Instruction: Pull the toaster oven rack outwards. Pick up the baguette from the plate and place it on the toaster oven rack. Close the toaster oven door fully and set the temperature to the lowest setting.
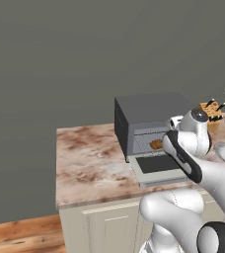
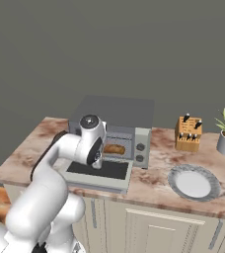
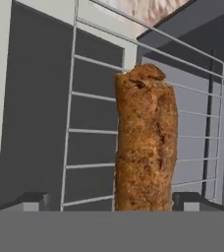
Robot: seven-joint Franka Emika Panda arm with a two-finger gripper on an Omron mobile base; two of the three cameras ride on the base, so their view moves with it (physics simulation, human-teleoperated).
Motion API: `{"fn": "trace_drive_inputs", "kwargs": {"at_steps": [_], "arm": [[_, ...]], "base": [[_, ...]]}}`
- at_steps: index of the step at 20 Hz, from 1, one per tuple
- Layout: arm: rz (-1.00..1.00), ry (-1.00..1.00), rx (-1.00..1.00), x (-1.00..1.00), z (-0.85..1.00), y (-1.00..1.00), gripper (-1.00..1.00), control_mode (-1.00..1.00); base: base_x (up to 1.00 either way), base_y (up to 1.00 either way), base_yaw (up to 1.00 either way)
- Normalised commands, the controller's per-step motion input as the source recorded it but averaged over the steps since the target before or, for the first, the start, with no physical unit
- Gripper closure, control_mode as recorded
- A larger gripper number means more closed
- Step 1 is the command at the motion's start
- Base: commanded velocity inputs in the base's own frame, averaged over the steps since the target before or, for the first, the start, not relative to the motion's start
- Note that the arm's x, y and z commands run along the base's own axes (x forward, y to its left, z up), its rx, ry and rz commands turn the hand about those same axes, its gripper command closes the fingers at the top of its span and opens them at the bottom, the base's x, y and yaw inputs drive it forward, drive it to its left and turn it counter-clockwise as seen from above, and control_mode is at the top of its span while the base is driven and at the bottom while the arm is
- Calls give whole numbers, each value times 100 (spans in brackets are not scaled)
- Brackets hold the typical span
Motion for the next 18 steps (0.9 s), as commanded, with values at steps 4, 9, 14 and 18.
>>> {"fn": "trace_drive_inputs", "kwargs": {"at_steps": [4,9,14,18], "arm": [[3,0,-2,-11,-24,0,-100,-100],[6,-6,0,0,-43,0,-100,-100],[5,-12,0,13,-40,0,-100,-100],[1,-15,0,28,-29,0,-100,-100]], "base": [[0,0,0],[0,0,0],[0,0,0],[0,0,0]]}}
